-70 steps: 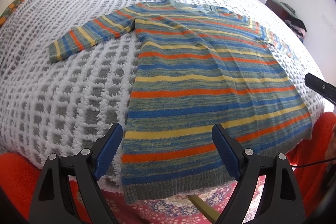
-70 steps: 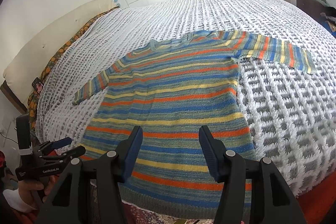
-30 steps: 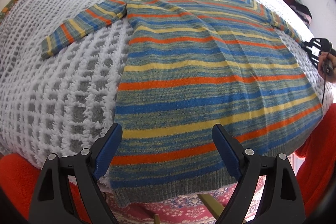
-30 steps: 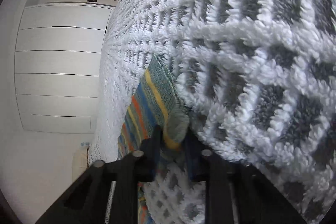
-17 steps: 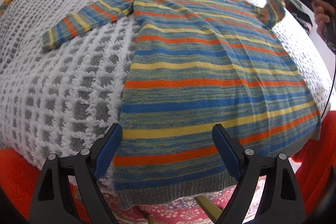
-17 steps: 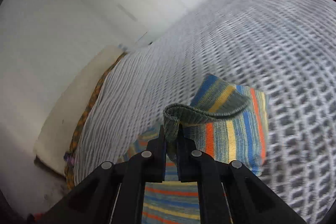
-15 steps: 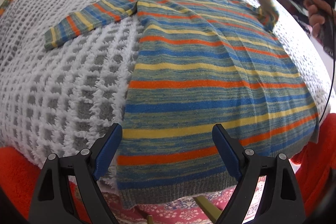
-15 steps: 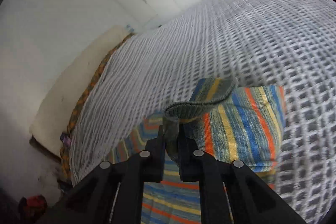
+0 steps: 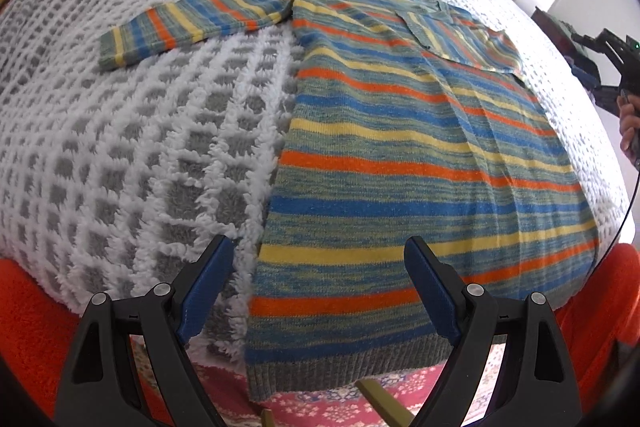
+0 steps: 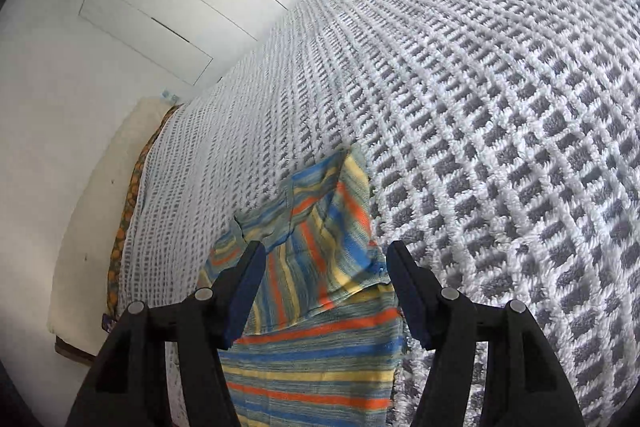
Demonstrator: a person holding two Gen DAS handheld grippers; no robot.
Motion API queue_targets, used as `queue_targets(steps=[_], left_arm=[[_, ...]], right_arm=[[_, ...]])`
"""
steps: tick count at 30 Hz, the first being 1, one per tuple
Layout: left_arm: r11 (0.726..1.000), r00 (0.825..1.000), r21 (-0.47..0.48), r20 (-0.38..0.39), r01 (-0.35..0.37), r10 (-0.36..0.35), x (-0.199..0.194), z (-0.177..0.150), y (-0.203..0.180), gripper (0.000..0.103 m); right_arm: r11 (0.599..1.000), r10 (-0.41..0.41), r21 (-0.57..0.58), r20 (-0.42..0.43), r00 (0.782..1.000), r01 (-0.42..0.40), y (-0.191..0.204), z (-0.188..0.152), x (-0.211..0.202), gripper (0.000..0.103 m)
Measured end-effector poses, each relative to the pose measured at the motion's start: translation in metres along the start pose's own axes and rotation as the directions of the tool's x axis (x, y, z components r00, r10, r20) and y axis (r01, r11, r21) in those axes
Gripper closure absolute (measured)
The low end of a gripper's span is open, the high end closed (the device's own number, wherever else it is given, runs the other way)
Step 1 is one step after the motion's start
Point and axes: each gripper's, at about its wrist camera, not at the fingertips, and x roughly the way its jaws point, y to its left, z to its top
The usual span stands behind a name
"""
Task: Fold small clothes
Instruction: 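Fold the held sleeve across the chest with the right gripper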
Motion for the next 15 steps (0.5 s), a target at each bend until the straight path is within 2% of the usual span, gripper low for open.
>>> queue_targets(steps=[3, 5, 7, 8, 9, 10, 11, 13, 15], left_arm=[[1.0, 1.0, 0.022, -0.01, -0.013, 0.014, 0.002, -0.001, -0.007, 0.014], [0.999, 1.0, 0.038, -0.006, -0.021, 0.021, -0.001, -0.001, -0.011, 0.014], [0.998, 1.0, 0.052, 0.009, -0.03, 0.03, -0.006, -0.002, -0.014, 0.014], [0.997, 0.999, 0.061, 0.016, -0.04, 0.04, -0.009, -0.002, -0.015, 0.014], [0.996, 0.999, 0.067, 0.02, -0.05, 0.049, -0.01, -0.002, -0.015, 0.014], [0.996, 0.998, 0.071, 0.024, -0.058, 0.057, -0.011, -0.003, -0.014, 0.014], [0.995, 0.998, 0.072, 0.028, -0.063, 0.061, -0.013, -0.004, -0.013, 0.014], [0.996, 0.998, 0.064, 0.029, -0.065, 0.063, -0.013, -0.006, -0.008, 0.014], [0.997, 0.998, 0.047, 0.012, -0.057, 0.056, -0.009, -0.007, -0.003, 0.014]], right_arm=[[0.996, 0.074, 0.05, -0.074, 0.995, -0.07, 0.003, 0.006, 0.027, 0.039], [0.986, 0.15, 0.098, -0.136, 0.979, -0.137, 0.008, -0.002, 0.057, 0.04], [0.977, 0.18, 0.151, -0.184, 0.966, -0.153, 0.004, -0.015, 0.087, 0.041], [0.981, 0.146, 0.154, -0.203, 0.968, -0.116, -0.001, -0.019, 0.101, 0.041], [0.99, 0.07, 0.134, -0.217, 0.974, -0.042, -0.007, -0.022, 0.112, 0.044], [0.991, -0.016, 0.124, -0.225, 0.974, 0.045, -0.016, -0.024, 0.119, 0.061], [0.986, -0.042, 0.149, -0.231, 0.972, 0.078, -0.024, -0.026, 0.121, 0.068], [0.982, -0.028, 0.177, -0.196, 0.98, 0.063, -0.028, -0.023, 0.108, 0.068], [0.993, -0.046, 0.104, -0.135, 0.99, 0.06, -0.017, -0.011, 0.086, 0.067]])
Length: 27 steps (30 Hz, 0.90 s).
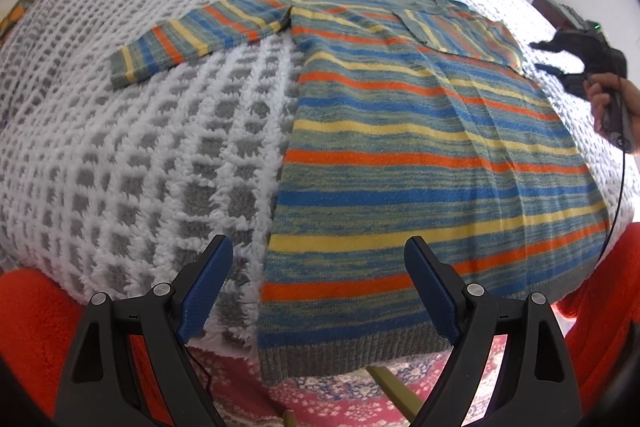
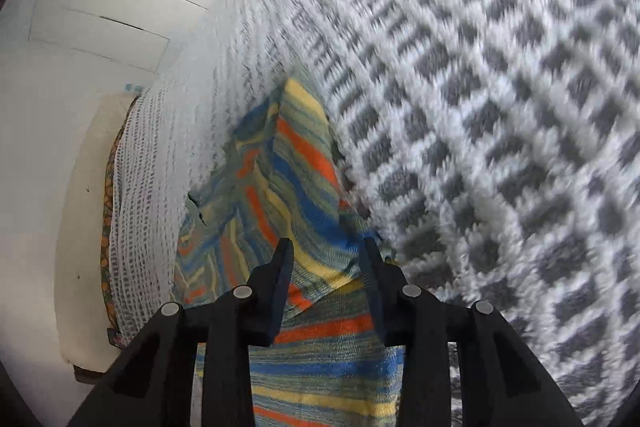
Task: Fold small clothes
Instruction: 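Fold the held sleeve across the chest with the right gripper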
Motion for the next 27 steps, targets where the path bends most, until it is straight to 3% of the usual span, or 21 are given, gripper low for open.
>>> queue_targets(steps=[4, 10, 12, 14, 15, 17, 18, 19, 20, 22, 24, 27], left_arm=[[0.999, 1.0, -0.028, -0.025, 0.017, -0.018, 0.007, 0.003, 0.003, 0.014], [1.0, 1.0, -0.012, -0.019, -0.003, 0.003, 0.007, 0.003, 0.001, 0.014], [1.0, 1.0, -0.021, -0.029, -0.006, 0.005, 0.011, 0.003, 0.003, 0.014], [0.999, 0.999, -0.038, -0.044, -0.002, 0.0, 0.015, 0.005, 0.007, 0.014], [0.999, 0.999, -0.046, -0.049, 0.002, -0.004, 0.017, 0.006, 0.008, 0.014], [0.998, 0.999, -0.057, -0.047, 0.007, -0.009, 0.017, 0.007, 0.01, 0.014], [0.998, 0.999, -0.058, -0.043, 0.009, -0.012, 0.017, 0.008, 0.011, 0.014], [0.998, 0.999, -0.057, -0.04, 0.011, -0.013, 0.017, 0.007, 0.011, 0.014], [0.998, 0.999, -0.055, -0.038, 0.012, -0.014, 0.016, 0.007, 0.012, 0.014], [0.998, 0.999, -0.056, -0.033, 0.016, -0.017, 0.016, 0.006, 0.014, 0.014], [0.998, 0.999, -0.063, -0.031, 0.022, -0.024, 0.016, 0.006, 0.017, 0.014], [0.998, 0.999, -0.064, -0.03, 0.027, -0.029, 0.019, 0.006, 0.017, 0.014]], right_arm=[[0.987, -0.039, -0.154, 0.003, 0.999, 0.039, 0.032, 0.034, -0.012, 0.067], [0.944, -0.147, -0.311, -0.098, 0.984, 0.11, 0.08, 0.076, 0.045, 0.067], [0.931, -0.179, -0.351, -0.193, 0.965, 0.103, 0.088, 0.074, 0.076, 0.066], [0.91, -0.278, -0.386, -0.301, 0.912, 0.15, 0.089, 0.061, 0.11, 0.065], [0.893, -0.32, -0.409, -0.289, 0.902, 0.186, 0.089, 0.055, 0.121, 0.064], [0.89, -0.272, -0.43, -0.239, 0.932, 0.15, 0.097, 0.051, 0.131, 0.062], [0.903, -0.203, -0.419, -0.209, 0.956, 0.1, 0.101, 0.048, 0.126, 0.06], [0.916, -0.119, -0.399, -0.182, 0.976, 0.038, 0.107, 0.046, 0.119, 0.05], [0.926, -0.047, -0.378, -0.155, 0.987, -0.015, 0.114, 0.044, 0.11, 0.046], [0.929, 0.009, -0.366, -0.112, 0.994, -0.049, 0.121, 0.033, 0.09, 0.043], [0.905, 0.034, -0.416, -0.122, 0.992, -0.083, 0.127, 0.013, 0.071, 0.043], [0.865, -0.032, -0.501, -0.132, 0.991, -0.039, 0.121, -0.025, 0.055, 0.029]])
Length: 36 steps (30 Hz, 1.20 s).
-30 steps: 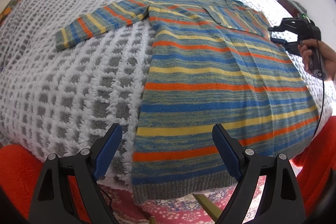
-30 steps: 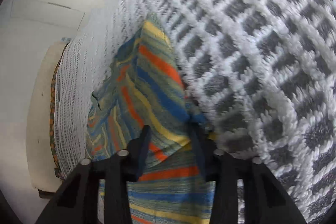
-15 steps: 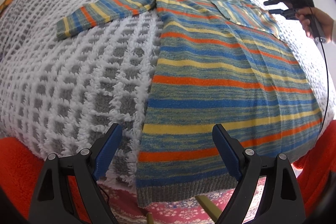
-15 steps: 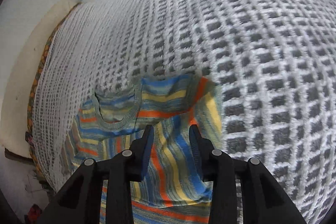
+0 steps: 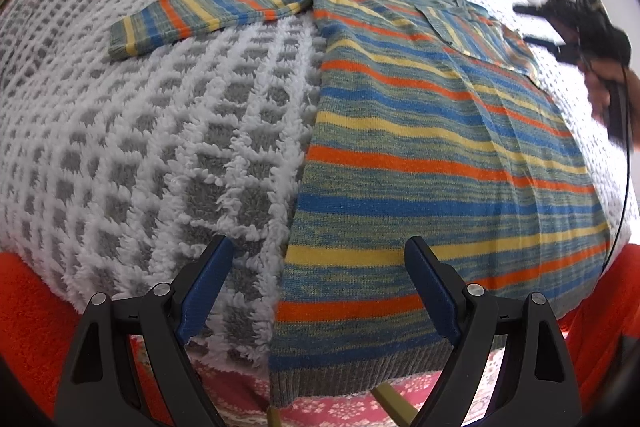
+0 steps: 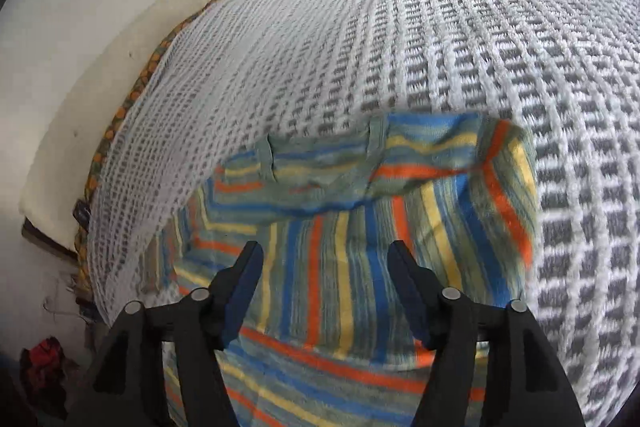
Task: Fold small clothes
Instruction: 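Fold the held sleeve across the chest with the right gripper, then open the right gripper and leave the sleeve on the chest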
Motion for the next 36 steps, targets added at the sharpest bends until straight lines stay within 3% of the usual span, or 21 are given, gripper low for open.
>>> queue_targets(steps=[3, 4, 6, 10, 13, 16, 19, 22, 25, 27, 30, 33, 36], left_arm=[[1.0, 1.0, 0.023, -0.001, -0.01, 0.01, 0.003, -0.002, -0.004, 0.012], [1.0, 1.0, 0.026, 0.008, -0.007, 0.007, -0.001, -0.003, -0.005, 0.013], [0.999, 0.999, 0.033, 0.05, 0.008, -0.009, -0.013, -0.006, -0.006, 0.012], [0.999, 0.995, 0.052, 0.102, 0.007, -0.012, -0.025, -0.009, -0.007, 0.01], [0.999, 0.996, 0.035, 0.086, 0.028, -0.031, -0.021, -0.009, -0.004, 0.01], [0.999, 0.999, 0.03, 0.029, 0.037, -0.038, -0.011, -0.012, -0.001, 0.01], [0.997, 0.997, -0.01, 0.041, 0.072, -0.072, -0.018, -0.015, 0.007, 0.01], [0.997, 0.995, -0.033, 0.071, 0.075, -0.073, -0.026, -0.019, 0.016, 0.01], [0.994, 0.995, -0.068, 0.065, 0.082, -0.077, -0.024, -0.02, 0.024, 0.01], [0.993, 0.995, -0.085, 0.072, 0.081, -0.075, -0.026, -0.019, 0.029, 0.01], [0.991, 0.995, -0.111, 0.077, 0.076, -0.068, -0.028, -0.019, 0.038, 0.01], [0.986, 0.995, -0.143, 0.071, 0.08, -0.07, -0.026, -0.018, 0.046, 0.01], [0.98, 0.994, -0.178, 0.072, 0.09, -0.078, -0.026, -0.017, 0.056, 0.01]], right_arm=[[0.997, -0.071, 0.001, -0.168, 0.983, 0.072, -0.01, -0.037, 0.022, 0.028], [0.996, -0.085, 0.01, -0.184, 0.979, 0.089, -0.01, -0.043, 0.026, 0.029], [0.996, -0.087, 0.017, -0.12, 0.989, 0.09, 0.001, -0.051, 0.011, 0.029], [1.0, 0.002, -0.027, -0.016, 1.0, -0.003, 0.049, -0.082, -0.028, 0.028], [0.989, -0.034, -0.141, 0.029, 0.999, 0.038, 0.089, -0.126, -0.047, 0.028], [0.981, -0.07, -0.177, 0.021, 0.997, 0.073, 0.111, -0.173, -0.048, 0.028], [0.986, -0.046, -0.165, -0.052, 0.998, 0.037, 0.111, -0.2, -0.037, 0.028], [0.987, -0.015, -0.162, -0.024, 1.0, 0.011, 0.114, -0.179, -0.034, 0.028], [0.99, -0.046, -0.132, 0.047, 0.998, 0.052, 0.114, -0.128, -0.03, 0.029], [0.996, -0.013, -0.091, 0.044, 0.999, 0.017, 0.112, -0.092, -0.017, 0.03], [0.997, 0.06, -0.045, -0.01, 0.998, -0.061, 0.118, -0.054, 0.016, 0.031], [0.996, 0.088, -0.021, -0.122, 0.989, -0.092, 0.131, -0.053, 0.067, 0.031], [0.995, 0.103, 0.036, -0.303, 0.948, -0.096, 0.137, -0.082, 0.114, 0.032]])
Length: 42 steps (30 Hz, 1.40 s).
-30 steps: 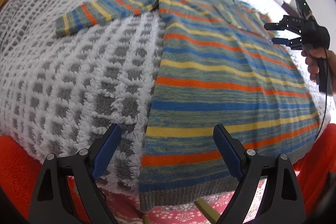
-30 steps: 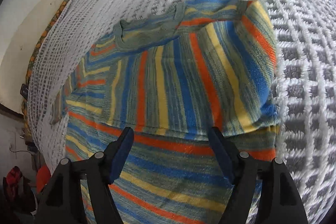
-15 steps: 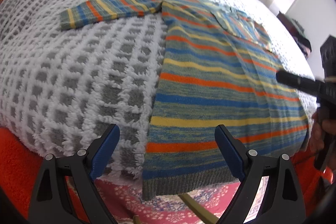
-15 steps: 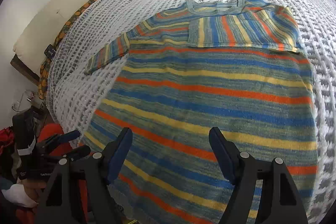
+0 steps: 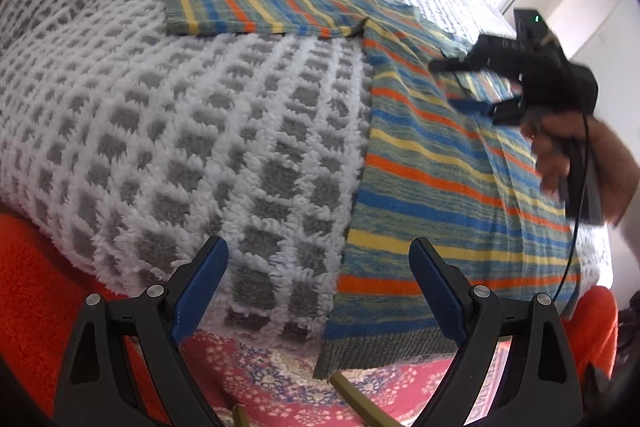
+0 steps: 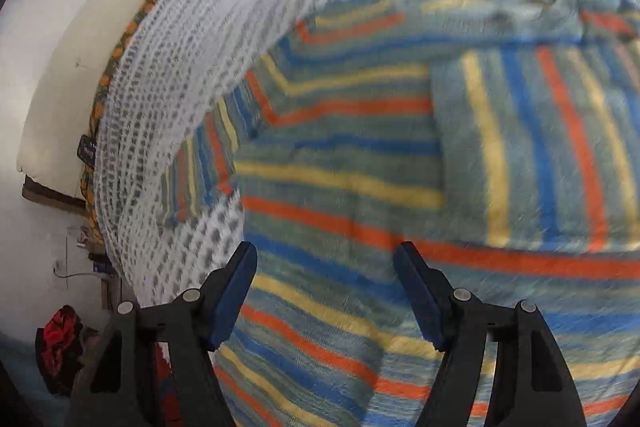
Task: Fold small clothes
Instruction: 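Open the right gripper and leave the sleeve on the chest, then grasp the other sleeve cuff with the left gripper and fold it across the chest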
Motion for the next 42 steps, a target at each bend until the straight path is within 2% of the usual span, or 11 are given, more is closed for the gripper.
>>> queue_targets(steps=[4, 10, 13, 18, 23, 27, 29, 30, 32, 38, 42], left_arm=[[0.999, 1.0, -0.036, -0.003, 0.016, -0.016, 0.0, 0.002, 0.008, 0.01], [0.991, 0.998, -0.123, 0.017, 0.059, -0.057, -0.005, 0.021, 0.031, 0.01], [0.976, 0.996, -0.2, 0.059, 0.082, -0.071, -0.007, 0.054, 0.057, 0.01], [0.901, 0.977, -0.388, 0.155, 0.196, -0.146, 0.004, 0.12, 0.118, 0.01], [0.853, 0.985, -0.493, 0.113, 0.171, -0.132, 0.046, 0.156, 0.153, 0.024], [0.831, 0.987, -0.533, 0.104, 0.16, -0.123, 0.067, 0.17, 0.159, 0.026], [0.842, 0.989, -0.52, 0.103, 0.144, -0.106, 0.075, 0.18, 0.155, 0.03], [0.854, 0.991, -0.504, 0.099, 0.13, -0.092, 0.078, 0.184, 0.153, 0.039], [0.89, 0.998, -0.453, 0.046, 0.057, -0.04, 0.089, 0.19, 0.144, 0.101], [0.944, 0.99, -0.322, 0.096, -0.067, 0.103, 0.057, 0.208, 0.111, 0.1], [0.992, 0.981, -0.095, 0.173, -0.077, 0.093, 0.019, 0.24, 0.028, 0.1]], right_arm=[[0.989, 0.103, -0.107, 0.003, 0.995, -0.102, 0.031, -0.038, -0.011, 0.032], [0.974, 0.076, -0.224, 0.158, 0.985, -0.04, 0.044, -0.12, -0.083, 0.031], [0.974, 0.016, -0.224, 0.224, 0.974, 0.036, 0.038, -0.159, -0.101, 0.031], [0.987, -0.001, -0.154, 0.312, 0.95, 0.052, 0.017, -0.195, -0.126, 0.031], [0.989, -0.015, -0.137, 0.315, 0.949, 0.061, 0.005, -0.201, -0.132, 0.031], [0.99, -0.002, -0.131, 0.304, 0.953, 0.044, 0.0, -0.202, -0.131, 0.031], [0.989, -0.004, -0.142, 0.296, 0.955, 0.049, 0.002, -0.202, -0.128, 0.031], [0.989, -0.005, -0.143, 0.287, 0.958, 0.048, 0.002, -0.202, -0.126, 0.031], [0.99, -0.001, -0.133, 0.268, 0.963, 0.038, 0.001, -0.201, -0.12, 0.031], [0.99, 0.033, -0.143, 0.289, 0.957, 0.009, 0.003, -0.201, -0.124, 0.031], [0.99, 0.057, -0.142, 0.322, 0.945, -0.011, 0.001, -0.2, -0.13, 0.031]])
